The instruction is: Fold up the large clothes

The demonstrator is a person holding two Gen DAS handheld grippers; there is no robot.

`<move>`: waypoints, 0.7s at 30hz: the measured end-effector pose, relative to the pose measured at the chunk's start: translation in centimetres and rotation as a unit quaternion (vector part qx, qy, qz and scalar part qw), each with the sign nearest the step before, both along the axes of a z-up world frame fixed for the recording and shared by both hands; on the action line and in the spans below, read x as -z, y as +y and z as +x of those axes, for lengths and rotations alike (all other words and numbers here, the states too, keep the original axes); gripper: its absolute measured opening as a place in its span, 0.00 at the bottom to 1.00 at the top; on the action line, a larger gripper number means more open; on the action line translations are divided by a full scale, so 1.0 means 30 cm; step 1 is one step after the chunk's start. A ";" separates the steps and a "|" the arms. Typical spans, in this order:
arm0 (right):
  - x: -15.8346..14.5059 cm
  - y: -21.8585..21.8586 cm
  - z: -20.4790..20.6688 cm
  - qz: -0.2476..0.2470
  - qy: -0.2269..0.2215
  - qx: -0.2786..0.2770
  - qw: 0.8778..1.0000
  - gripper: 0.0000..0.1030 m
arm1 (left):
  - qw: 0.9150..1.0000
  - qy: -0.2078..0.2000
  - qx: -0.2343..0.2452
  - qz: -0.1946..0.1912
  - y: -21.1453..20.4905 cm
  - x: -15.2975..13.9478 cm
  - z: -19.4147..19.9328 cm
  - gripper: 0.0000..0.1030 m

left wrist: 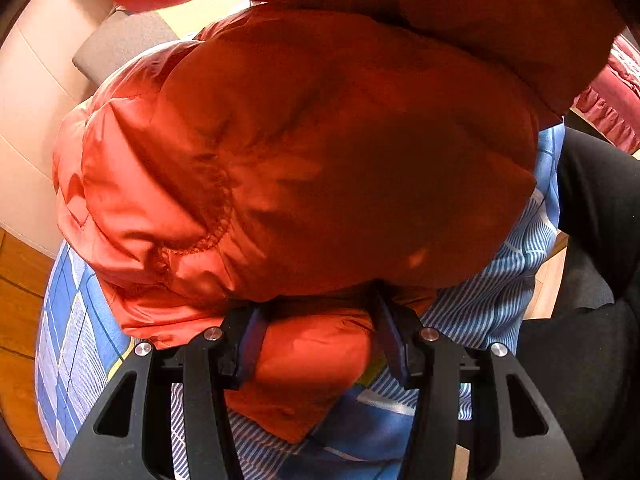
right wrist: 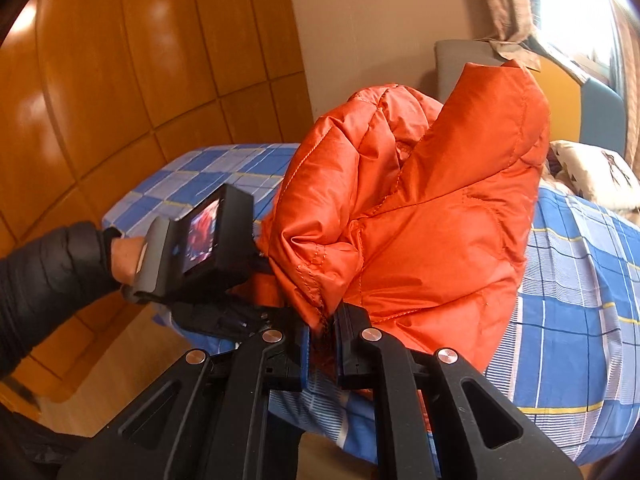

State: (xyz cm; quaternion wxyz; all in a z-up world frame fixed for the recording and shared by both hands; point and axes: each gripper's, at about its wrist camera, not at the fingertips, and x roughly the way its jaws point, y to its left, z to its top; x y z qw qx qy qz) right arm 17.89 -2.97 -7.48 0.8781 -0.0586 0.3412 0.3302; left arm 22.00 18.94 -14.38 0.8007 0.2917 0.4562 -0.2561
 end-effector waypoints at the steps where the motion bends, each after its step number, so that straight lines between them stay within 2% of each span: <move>1: 0.002 0.006 -0.003 -0.003 -0.001 -0.003 1.000 0.08 | 1.000 0.000 -0.001 -0.001 0.002 0.001 0.000 0.49; 12: 0.009 0.045 -0.003 -0.024 -0.008 -0.016 1.000 0.08 | 1.000 0.000 -0.008 -0.009 0.002 0.015 -0.023 0.49; 21: 0.003 0.044 0.006 -0.036 -0.020 -0.027 0.999 0.08 | 0.999 0.002 -0.031 -0.030 0.060 0.015 -0.018 0.49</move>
